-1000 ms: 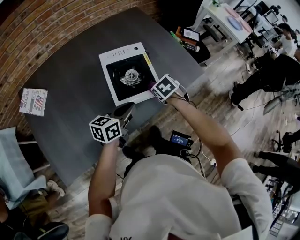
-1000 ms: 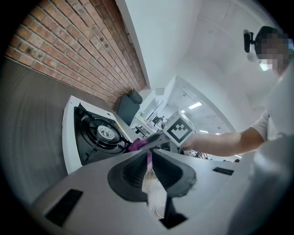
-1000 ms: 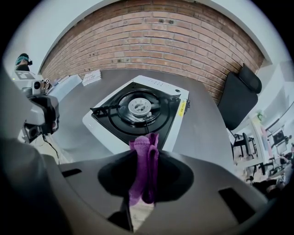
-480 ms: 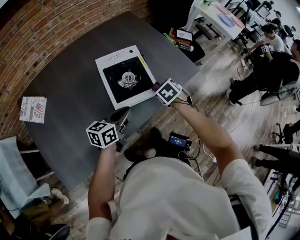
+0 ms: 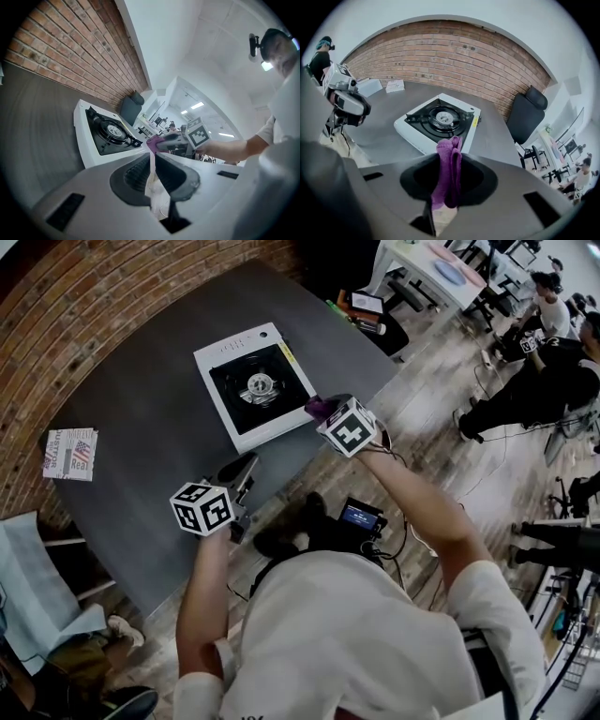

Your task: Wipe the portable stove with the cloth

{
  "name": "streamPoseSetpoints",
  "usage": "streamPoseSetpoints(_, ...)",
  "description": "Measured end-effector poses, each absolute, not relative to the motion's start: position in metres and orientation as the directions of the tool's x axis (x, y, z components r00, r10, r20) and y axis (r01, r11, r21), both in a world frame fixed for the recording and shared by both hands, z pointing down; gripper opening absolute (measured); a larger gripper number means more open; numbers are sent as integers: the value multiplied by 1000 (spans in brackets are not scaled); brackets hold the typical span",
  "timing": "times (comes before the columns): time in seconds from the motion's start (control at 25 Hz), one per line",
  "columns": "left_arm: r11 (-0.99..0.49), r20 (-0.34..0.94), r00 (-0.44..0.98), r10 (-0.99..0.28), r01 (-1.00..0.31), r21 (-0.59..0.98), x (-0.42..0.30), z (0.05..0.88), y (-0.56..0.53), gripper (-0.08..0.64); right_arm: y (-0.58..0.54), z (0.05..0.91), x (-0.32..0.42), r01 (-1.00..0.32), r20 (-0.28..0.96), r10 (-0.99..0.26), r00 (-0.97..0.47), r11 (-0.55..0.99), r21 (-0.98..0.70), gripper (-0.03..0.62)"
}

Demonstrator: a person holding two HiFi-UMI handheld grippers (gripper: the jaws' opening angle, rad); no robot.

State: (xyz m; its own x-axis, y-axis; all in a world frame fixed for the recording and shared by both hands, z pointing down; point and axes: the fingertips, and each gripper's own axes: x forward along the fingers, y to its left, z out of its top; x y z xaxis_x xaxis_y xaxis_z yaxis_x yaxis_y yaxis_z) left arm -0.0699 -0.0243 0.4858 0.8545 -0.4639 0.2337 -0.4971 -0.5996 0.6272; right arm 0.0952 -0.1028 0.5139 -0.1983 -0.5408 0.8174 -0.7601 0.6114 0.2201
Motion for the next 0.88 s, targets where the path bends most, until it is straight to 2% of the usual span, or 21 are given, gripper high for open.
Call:
streamPoseSetpoints(0.2, -572, 242, 833, -497, -524, 631, -78, 489, -18, 41, -94, 504, 56, -715, 750, -574, -328, 670, 200, 97)
streamPoseSetpoints(0.52, -488, 291, 765, -575, -605, 629, -95, 497, 3, 41, -64, 518, -27, -565, 616, -534, -579, 807, 168, 97)
streamPoseSetpoints(0.88, -380, 347, 684, -642, -677, 631, -107, 515, 38, 41, -39, 557, -78, -458, 587, -467, -661, 871, 178, 97)
